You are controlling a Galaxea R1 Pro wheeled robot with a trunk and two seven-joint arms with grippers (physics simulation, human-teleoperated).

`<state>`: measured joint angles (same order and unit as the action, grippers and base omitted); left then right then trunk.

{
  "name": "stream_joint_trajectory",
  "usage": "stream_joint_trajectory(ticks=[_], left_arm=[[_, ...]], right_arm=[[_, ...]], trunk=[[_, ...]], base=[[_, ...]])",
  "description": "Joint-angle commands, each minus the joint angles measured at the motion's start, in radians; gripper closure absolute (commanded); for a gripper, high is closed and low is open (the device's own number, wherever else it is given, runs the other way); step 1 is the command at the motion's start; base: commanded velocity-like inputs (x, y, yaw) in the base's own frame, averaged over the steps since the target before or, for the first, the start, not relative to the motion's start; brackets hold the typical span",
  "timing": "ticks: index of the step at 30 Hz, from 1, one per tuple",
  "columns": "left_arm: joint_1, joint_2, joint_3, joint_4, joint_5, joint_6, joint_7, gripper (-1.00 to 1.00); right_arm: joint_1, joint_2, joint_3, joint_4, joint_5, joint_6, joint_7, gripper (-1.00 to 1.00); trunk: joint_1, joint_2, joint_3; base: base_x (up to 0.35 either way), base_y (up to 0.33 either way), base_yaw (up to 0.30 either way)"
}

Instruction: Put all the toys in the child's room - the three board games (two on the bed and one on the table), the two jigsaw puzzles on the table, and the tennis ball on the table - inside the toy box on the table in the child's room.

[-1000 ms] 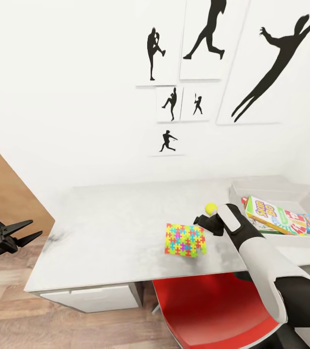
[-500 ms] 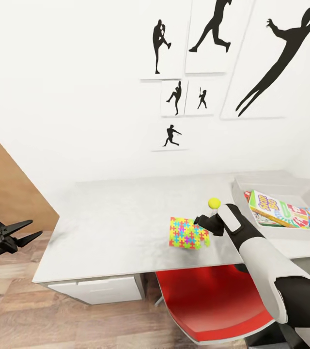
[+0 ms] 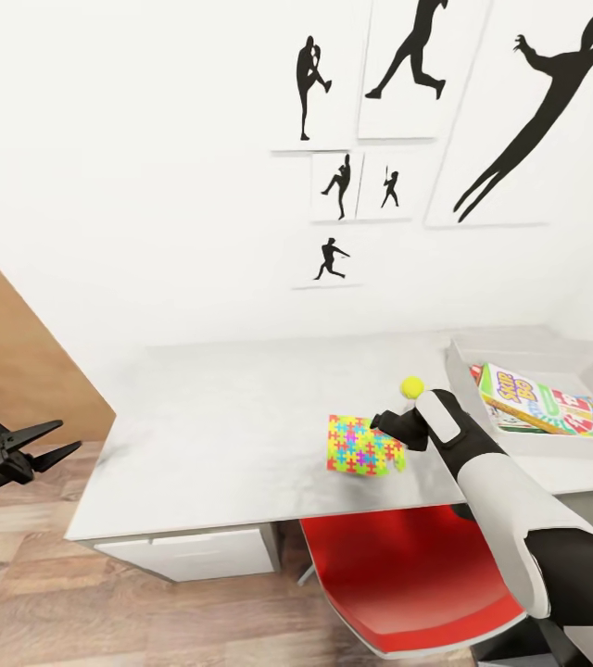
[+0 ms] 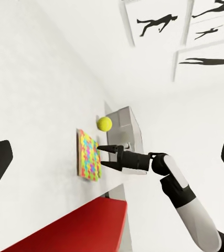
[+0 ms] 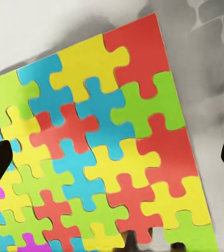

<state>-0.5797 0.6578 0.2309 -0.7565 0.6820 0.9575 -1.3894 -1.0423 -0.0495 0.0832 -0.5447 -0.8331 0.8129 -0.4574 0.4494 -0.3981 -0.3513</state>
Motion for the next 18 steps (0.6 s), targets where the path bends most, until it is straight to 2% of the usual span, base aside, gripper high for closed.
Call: stream_joint_trajectory(ticks=[1, 18], left_arm=[[-0.001, 0.0, -0.001, 0.0, 0.002, 0.01, -0.001, -1.0], [-0.001, 0.0, -0.001, 0.0, 0.003, 0.01, -0.002, -1.0]], right_arm=[[-0.001, -0.001, 0.007, -0.001, -0.011, 0.002, -0.009, -1.0], [-0.001, -0.001, 0.007, -0.001, -0.011, 0.002, -0.009, -1.0]], trunk=[[0.001, -0.002, -0.002], [0.001, -0.002, -0.002]], base=[[0.0, 0.184, 0.0], [0.0, 0.278, 0.0]])
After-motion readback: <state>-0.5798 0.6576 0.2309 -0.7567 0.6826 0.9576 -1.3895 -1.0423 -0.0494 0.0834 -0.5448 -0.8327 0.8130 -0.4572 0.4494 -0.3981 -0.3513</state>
